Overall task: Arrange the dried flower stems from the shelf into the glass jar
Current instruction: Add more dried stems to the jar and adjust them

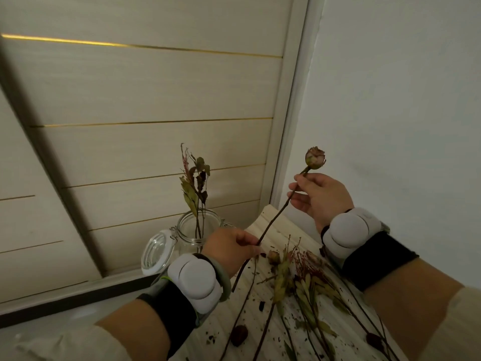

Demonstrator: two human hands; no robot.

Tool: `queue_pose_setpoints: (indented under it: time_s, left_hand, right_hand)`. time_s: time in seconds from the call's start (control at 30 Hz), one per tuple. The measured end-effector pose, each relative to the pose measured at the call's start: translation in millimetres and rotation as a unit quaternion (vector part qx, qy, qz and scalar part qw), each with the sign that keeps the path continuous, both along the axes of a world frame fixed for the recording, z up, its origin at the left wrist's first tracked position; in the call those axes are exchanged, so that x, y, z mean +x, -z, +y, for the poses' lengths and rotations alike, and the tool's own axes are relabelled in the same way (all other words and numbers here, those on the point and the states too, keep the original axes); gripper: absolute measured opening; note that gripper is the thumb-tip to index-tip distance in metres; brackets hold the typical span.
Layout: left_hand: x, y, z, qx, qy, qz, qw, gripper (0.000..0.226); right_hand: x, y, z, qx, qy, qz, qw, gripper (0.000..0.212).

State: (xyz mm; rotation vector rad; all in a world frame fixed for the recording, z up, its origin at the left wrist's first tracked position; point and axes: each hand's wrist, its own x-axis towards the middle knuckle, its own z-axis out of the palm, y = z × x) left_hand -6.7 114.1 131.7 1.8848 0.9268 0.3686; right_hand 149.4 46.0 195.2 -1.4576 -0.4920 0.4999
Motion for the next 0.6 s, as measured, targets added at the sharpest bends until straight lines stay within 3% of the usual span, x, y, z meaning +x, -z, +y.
queue_pose_setpoints:
  time_s: [0.6]
  left_hand:
    - [-45,-13,66,0.078,-0.137,-0.009,0.988,0.013]
  right_hand:
    - [-22,-71,58,0.07,-0.008,-0.068,0.995,0.01]
